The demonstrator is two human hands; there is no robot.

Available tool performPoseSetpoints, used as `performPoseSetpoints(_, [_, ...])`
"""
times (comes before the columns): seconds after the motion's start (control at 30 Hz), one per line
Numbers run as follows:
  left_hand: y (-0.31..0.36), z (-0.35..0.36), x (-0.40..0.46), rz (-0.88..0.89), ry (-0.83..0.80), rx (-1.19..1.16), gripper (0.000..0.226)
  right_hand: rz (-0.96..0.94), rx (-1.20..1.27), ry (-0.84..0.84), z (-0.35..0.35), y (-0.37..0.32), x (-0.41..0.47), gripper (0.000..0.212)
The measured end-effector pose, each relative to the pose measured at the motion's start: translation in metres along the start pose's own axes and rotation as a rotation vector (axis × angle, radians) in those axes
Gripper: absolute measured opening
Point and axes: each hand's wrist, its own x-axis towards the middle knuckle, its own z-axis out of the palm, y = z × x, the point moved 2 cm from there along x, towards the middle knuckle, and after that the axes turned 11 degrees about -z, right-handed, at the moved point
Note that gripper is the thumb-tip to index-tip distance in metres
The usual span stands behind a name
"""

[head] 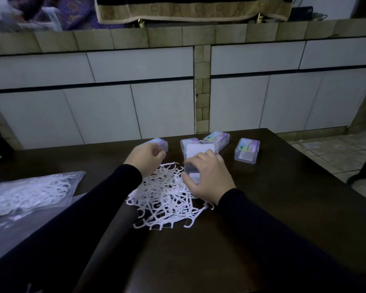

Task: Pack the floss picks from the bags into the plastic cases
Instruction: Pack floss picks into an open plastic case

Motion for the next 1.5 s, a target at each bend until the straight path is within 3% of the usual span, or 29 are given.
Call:
performPoseSetpoints(0.2, [-0.060, -0.025, -0.001, 0.032, -0.169, 0.242, 0.028, 0.043, -0.110, -0.171, 0.022, -0.026, 0.045, 0.044])
performPoseSetpoints(0.37, [-0.087, -0.040, -0.002, -0.083, -0.251, 0.290, 0.039, 0.028, -0.173, -0.309, 0.039, -0.036, 0.074, 0.041])
performPoseSetpoints(0.57, [-0.101, -0.038, -0.010, -0.089, -0.337, 0.348, 0.044, 0.046, -0.140, -0.466, 0.055, -0.032, 0.098, 0.042])
performPoseSetpoints(0.7, [-0.102, -0.024, -0.011, -0.059, -0.301, 0.328, 0.045, 0.042, -0.168, -0.569, 0.059, -0.029, 0.098, 0.029])
performPoseSetpoints(0.93, [-0.090, -0.019, -0.016, 0.054, -0.128, 0.250, 0.030, 0.043, -0.080, -0.540, 0.049, -0.038, 0.103, 0.032])
performPoseSetpoints(1.03, [-0.081, -0.023, -0.024, 0.041, -0.099, 0.205, 0.041, 0.059, -0.088, -0.585, 0.033, -0.038, 0.103, 0.048])
performPoseSetpoints(1.2, [-0.067, -0.030, -0.035, 0.006, -0.099, 0.246, 0.051, 0.186, -0.074, -0.806, 0.021, -0.039, 0.097, 0.078])
performPoseSetpoints(1.37, [-0.065, -0.025, -0.039, -0.133, -0.125, 0.237, 0.058, 0.142, -0.067, -0.767, 0.029, -0.048, 0.086, 0.069])
performPoseSetpoints(1.5, [-0.067, -0.019, -0.037, -0.167, -0.132, 0.160, 0.042, 0.131, -0.081, -0.755, 0.030, -0.052, 0.084, 0.058])
